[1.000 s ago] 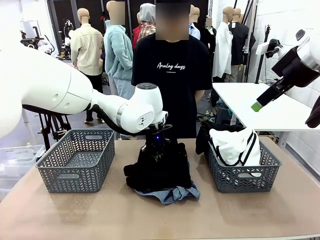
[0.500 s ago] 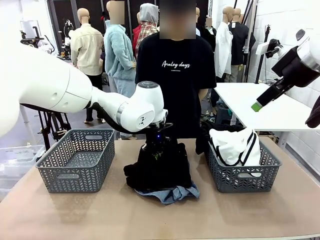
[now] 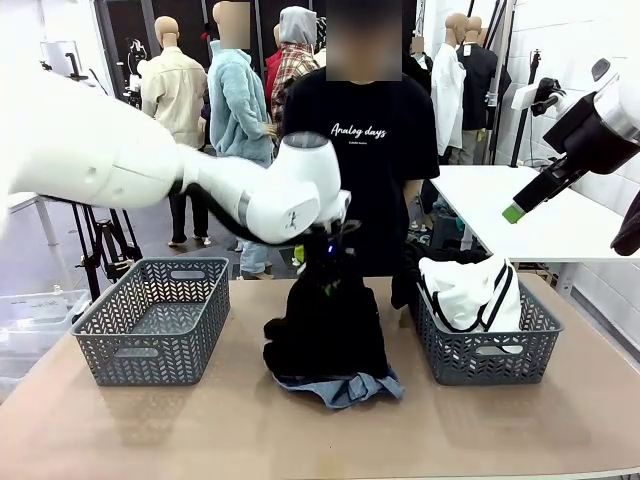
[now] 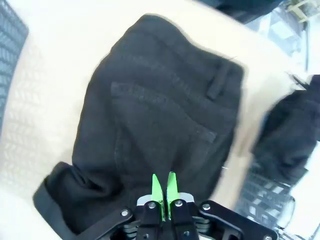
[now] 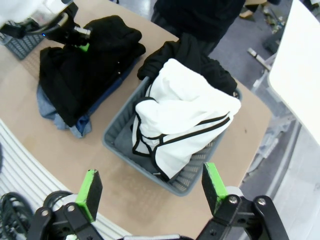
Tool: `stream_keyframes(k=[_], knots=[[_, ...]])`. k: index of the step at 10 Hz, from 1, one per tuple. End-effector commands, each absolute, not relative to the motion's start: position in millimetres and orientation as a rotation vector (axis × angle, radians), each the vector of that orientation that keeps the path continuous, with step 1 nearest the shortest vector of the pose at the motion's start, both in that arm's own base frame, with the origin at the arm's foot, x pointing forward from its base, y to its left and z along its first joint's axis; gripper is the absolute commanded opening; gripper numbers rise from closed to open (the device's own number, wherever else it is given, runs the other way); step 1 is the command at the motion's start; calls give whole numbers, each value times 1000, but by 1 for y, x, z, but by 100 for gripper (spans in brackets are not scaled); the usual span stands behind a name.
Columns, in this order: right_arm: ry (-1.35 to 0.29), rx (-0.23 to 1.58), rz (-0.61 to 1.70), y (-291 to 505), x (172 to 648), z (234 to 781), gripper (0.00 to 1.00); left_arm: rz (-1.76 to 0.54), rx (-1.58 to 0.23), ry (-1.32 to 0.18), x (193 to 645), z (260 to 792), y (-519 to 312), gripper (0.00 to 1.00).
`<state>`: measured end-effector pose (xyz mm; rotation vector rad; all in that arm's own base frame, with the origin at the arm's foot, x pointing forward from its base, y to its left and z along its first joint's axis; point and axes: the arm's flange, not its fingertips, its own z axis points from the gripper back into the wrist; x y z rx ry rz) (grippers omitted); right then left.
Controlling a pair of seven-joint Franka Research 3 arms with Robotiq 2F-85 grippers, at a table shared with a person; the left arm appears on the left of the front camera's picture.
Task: Sort the tops and bottoms.
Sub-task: Lift clothes from the center of the table with your left hand.
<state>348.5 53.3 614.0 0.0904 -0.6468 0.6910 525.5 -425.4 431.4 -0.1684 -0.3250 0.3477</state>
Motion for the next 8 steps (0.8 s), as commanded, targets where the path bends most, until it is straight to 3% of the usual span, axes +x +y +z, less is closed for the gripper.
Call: stream_keyframes(k=[1, 5, 8], knots=[[-646, 78, 695, 53, 350, 614, 100, 344, -114, -527, 521, 491, -441, 0], [-646, 78, 695, 53, 350, 614, 100, 263, -30, -820, 499, 585, -474, 0], [-646, 78, 695, 53, 350, 614, 100, 247, 32, -910, 470, 640, -495, 0]])
